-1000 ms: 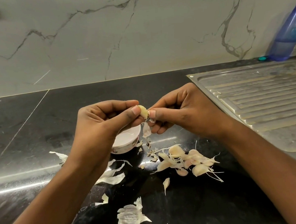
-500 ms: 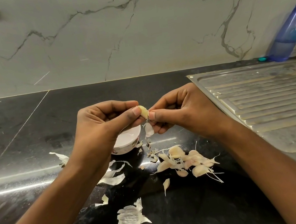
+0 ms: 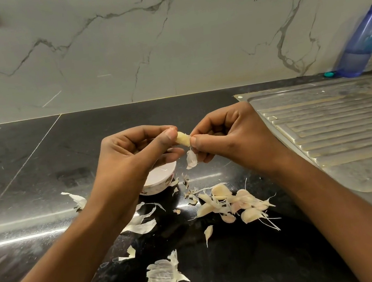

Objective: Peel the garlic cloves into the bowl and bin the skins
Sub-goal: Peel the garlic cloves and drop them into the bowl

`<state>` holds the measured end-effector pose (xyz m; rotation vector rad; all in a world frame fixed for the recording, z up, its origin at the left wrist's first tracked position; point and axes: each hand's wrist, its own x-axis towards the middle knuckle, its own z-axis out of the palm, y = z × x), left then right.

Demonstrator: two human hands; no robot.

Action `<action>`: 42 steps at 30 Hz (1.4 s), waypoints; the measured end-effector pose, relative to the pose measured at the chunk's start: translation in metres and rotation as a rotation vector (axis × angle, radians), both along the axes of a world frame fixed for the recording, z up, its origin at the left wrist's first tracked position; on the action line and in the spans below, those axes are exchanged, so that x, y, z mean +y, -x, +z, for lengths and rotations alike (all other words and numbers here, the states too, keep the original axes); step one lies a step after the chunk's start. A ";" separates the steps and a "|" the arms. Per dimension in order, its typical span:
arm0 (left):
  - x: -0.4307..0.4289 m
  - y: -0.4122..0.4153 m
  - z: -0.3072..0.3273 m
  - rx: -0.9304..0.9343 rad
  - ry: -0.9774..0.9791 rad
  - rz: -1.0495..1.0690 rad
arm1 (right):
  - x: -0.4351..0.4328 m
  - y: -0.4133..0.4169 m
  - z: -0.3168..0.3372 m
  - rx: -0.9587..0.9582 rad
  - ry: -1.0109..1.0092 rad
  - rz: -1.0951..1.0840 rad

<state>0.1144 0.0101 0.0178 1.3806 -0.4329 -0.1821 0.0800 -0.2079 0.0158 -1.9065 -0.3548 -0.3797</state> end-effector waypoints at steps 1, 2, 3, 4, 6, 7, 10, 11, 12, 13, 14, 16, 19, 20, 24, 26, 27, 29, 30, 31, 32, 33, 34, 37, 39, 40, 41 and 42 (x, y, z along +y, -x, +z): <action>0.000 0.001 0.000 -0.015 -0.017 0.013 | 0.000 0.000 0.000 -0.021 0.023 -0.001; 0.000 0.001 0.000 -0.022 -0.030 0.022 | 0.000 0.001 0.000 -0.040 0.046 0.002; 0.000 0.001 0.000 -0.025 -0.038 0.026 | 0.001 0.001 0.000 -0.055 0.067 0.005; 0.000 0.002 0.000 -0.022 -0.038 0.025 | 0.001 0.001 -0.001 -0.064 0.084 0.005; 0.001 0.001 0.000 0.007 -0.002 0.002 | 0.001 0.000 0.000 -0.063 0.081 0.002; 0.001 0.001 0.000 0.032 0.027 -0.012 | 0.000 0.000 0.000 -0.058 0.067 0.000; 0.001 -0.001 -0.001 0.093 0.089 -0.050 | -0.001 -0.001 0.000 -0.047 0.018 -0.006; 0.001 -0.001 -0.001 0.101 0.098 -0.057 | -0.001 -0.001 0.001 -0.038 0.003 -0.007; 0.001 -0.001 -0.001 0.105 0.107 -0.063 | -0.001 -0.001 0.001 -0.026 -0.013 -0.009; 0.001 -0.002 -0.001 0.107 0.116 -0.069 | -0.001 -0.001 0.001 -0.009 -0.033 -0.008; 0.001 -0.002 0.000 0.106 0.125 -0.075 | -0.002 -0.001 0.001 0.011 -0.059 -0.005; 0.001 -0.002 0.000 0.099 0.139 -0.085 | -0.002 -0.003 0.002 0.051 -0.103 0.006; 0.001 -0.003 0.000 0.095 0.147 -0.103 | -0.002 -0.005 0.001 0.079 -0.119 -0.013; 0.001 -0.003 0.000 0.093 0.148 -0.109 | -0.002 -0.006 0.000 0.085 -0.125 -0.023; 0.000 -0.001 0.001 0.088 0.157 -0.139 | -0.003 -0.008 -0.001 0.084 -0.121 -0.042; 0.000 -0.001 0.001 0.097 0.169 -0.160 | -0.004 -0.007 0.000 0.076 -0.129 -0.031; 0.000 -0.001 0.001 0.106 0.182 -0.169 | -0.004 -0.007 0.000 0.069 -0.132 -0.026; 0.000 -0.002 0.001 0.130 0.215 -0.182 | -0.006 -0.006 0.001 0.052 -0.132 -0.017; -0.001 -0.002 0.001 0.142 0.230 -0.183 | -0.006 -0.005 0.001 0.041 -0.134 -0.015; -0.001 -0.002 0.002 0.150 0.238 -0.181 | -0.006 -0.005 0.001 0.029 -0.139 -0.014; -0.001 -0.002 0.002 0.154 0.242 -0.178 | -0.006 -0.005 0.001 0.019 -0.144 -0.013; -0.001 -0.002 0.002 0.154 0.243 -0.177 | -0.006 -0.005 0.002 0.010 -0.152 -0.011; -0.001 -0.002 0.002 0.153 0.243 -0.178 | -0.008 -0.005 0.002 0.003 -0.160 -0.007; -0.001 -0.001 0.002 0.139 0.218 -0.167 | -0.011 -0.004 0.003 -0.027 -0.149 0.004; -0.001 -0.001 0.002 0.124 0.185 -0.152 | -0.010 -0.002 0.003 -0.079 -0.087 0.005; -0.001 -0.001 0.002 0.118 0.171 -0.143 | -0.009 -0.001 0.003 -0.107 -0.052 0.009; -0.001 -0.001 0.002 0.112 0.156 -0.130 | -0.007 0.000 0.003 -0.133 -0.012 0.014; -0.001 -0.001 0.001 0.107 0.143 -0.114 | -0.006 0.000 0.003 -0.158 0.037 0.017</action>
